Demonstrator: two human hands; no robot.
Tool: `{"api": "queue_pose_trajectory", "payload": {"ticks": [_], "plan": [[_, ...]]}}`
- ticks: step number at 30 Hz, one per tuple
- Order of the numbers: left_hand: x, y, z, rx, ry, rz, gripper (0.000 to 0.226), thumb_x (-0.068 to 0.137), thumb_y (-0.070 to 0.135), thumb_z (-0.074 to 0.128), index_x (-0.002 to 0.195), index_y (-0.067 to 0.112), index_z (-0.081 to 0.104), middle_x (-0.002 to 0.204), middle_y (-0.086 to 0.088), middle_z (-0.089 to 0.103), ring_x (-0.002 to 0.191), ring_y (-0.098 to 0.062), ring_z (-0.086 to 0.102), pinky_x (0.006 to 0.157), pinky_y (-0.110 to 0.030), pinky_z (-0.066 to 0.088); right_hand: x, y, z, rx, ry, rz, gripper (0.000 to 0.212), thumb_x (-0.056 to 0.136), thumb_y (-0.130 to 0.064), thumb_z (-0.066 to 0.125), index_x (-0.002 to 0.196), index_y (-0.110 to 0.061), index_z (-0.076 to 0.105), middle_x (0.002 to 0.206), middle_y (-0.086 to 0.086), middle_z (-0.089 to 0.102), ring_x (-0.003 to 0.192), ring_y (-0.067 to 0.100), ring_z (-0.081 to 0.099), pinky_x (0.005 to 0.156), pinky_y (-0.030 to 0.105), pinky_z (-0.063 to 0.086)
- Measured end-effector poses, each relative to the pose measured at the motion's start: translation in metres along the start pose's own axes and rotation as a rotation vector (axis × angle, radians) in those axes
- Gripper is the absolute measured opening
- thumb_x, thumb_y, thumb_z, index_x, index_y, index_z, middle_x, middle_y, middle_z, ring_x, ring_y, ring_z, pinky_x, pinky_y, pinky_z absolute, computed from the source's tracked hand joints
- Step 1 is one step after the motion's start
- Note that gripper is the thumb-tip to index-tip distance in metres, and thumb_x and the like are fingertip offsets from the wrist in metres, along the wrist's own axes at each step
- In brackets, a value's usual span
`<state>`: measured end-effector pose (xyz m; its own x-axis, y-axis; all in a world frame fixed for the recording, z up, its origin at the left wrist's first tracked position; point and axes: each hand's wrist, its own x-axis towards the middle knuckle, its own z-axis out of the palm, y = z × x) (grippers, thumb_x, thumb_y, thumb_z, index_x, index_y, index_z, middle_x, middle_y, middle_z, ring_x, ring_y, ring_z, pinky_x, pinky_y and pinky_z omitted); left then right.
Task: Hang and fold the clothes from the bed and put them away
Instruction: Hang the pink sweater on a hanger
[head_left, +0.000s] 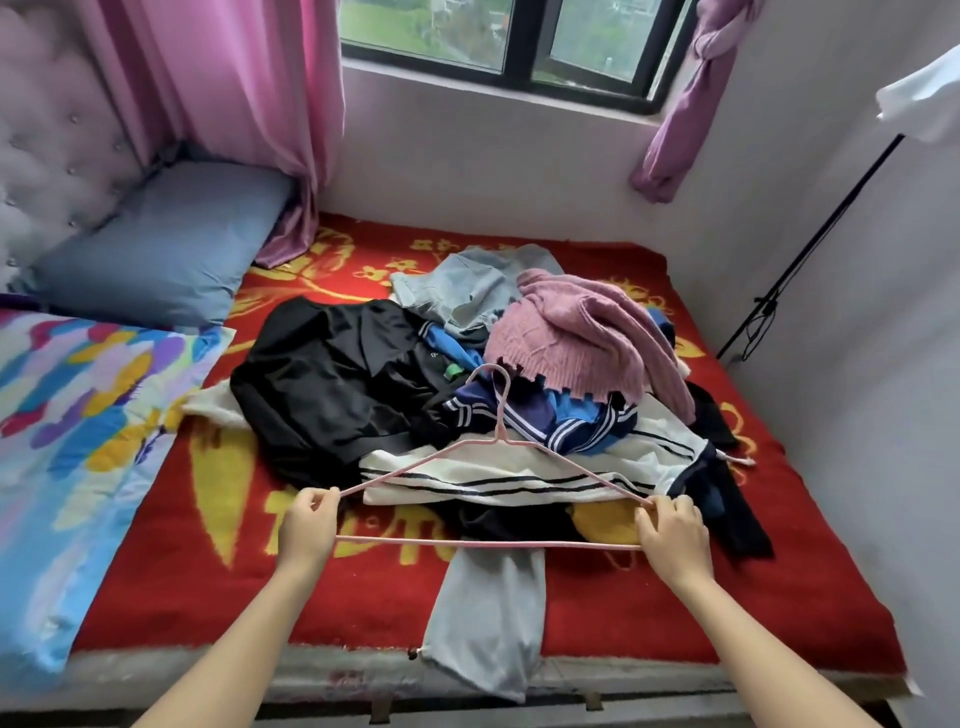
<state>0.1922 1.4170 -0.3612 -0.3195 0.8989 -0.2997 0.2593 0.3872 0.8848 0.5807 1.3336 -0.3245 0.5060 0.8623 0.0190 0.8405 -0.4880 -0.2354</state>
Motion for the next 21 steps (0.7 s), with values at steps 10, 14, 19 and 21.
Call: {"api": "queue_pose_trajectory", "payload": {"ticks": [10,14,19,21], "plan": [[0.034,0.025,0.090,0.515,-0.202,-0.012,0.055,0.097,0.031,0.047,0.146,0.013,0.031,0.152,-0.013,0.029,0.140,-0.032,0.023,0.111,-0.038,0.023,0.115,0.037,0.044,-0.241,-0.436,-0.043,0.063,0.096,-0.040,0.038,0.150,-0.024,0.009,0.154,0.012,0.010,0.142,0.028,0.012,0.111,0.041,0.022],[0.034,0.052,0.132,0.502,-0.203,-0.008,0.051,0.096,0.025,0.050,0.142,0.007,0.038,0.146,-0.015,0.039,0.134,-0.033,0.034,0.106,-0.035,0.028,0.161,0.027,0.047,-0.166,-0.409,-0.139,0.058,0.095,-0.030,0.040,0.148,-0.022,0.019,0.155,0.014,0.011,0.143,0.028,0.011,0.112,0.039,0.020],[0.037,0.078,0.176,0.496,-0.214,0.025,0.049,0.095,0.021,0.049,0.142,0.007,0.039,0.146,-0.012,0.040,0.135,-0.027,0.034,0.109,-0.033,0.026,0.211,0.016,0.052,-0.168,-0.339,-0.204,0.053,0.096,-0.029,0.041,0.145,-0.016,0.029,0.153,0.015,0.016,0.142,0.027,0.012,0.111,0.039,0.022],[0.044,0.089,0.191,0.474,-0.221,0.036,0.049,0.095,0.019,0.049,0.142,0.008,0.038,0.146,-0.012,0.040,0.135,-0.025,0.034,0.109,-0.033,0.026,0.229,0.014,0.054,-0.158,-0.328,-0.220,0.053,0.095,-0.030,0.043,0.144,-0.016,0.030,0.153,0.014,0.018,0.142,0.027,0.013,0.110,0.038,0.024]]}}
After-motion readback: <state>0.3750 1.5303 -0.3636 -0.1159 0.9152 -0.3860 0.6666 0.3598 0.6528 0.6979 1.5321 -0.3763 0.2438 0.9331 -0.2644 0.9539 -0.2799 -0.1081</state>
